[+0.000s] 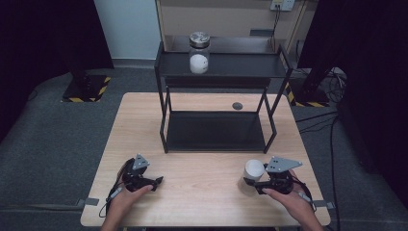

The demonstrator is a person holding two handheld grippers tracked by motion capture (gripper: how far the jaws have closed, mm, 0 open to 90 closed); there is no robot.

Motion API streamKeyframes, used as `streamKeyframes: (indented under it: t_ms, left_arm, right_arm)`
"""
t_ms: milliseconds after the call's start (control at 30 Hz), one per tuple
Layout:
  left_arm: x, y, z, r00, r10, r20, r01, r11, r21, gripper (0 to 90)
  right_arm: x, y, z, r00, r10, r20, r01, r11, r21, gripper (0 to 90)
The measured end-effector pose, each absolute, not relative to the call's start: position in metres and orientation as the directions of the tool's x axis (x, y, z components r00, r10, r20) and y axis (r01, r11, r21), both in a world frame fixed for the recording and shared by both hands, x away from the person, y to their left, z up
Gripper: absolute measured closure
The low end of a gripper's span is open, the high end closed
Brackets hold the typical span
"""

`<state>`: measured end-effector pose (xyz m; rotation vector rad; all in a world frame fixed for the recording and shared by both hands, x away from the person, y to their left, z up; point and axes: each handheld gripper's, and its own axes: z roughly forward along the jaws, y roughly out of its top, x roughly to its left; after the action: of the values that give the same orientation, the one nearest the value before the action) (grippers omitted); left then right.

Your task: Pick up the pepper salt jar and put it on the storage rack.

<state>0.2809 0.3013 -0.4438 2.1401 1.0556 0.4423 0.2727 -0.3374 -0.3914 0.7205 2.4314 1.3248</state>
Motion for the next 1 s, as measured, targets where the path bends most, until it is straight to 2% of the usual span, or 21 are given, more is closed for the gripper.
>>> streamKeyframes:
  t_ms: [400,1000]
  left_arm:
    - [0.281,0.301,-0.444,0.610,0.792,-0.003,0.554,-0.424,0.717,2.4]
    - [0.282,0.301,-0.443,0.610,0.792,-0.004,0.556,-0.425,0.715,1.8]
  right_arm:
    - [0.294,-0.339,-0.375,-0.867,0.497,-0.029,0.248,0.482,0.840,35.4]
    - [0.321,-0.332,-0.364,-0.879,0.475,-0.028,0.244,0.500,0.831,35.4]
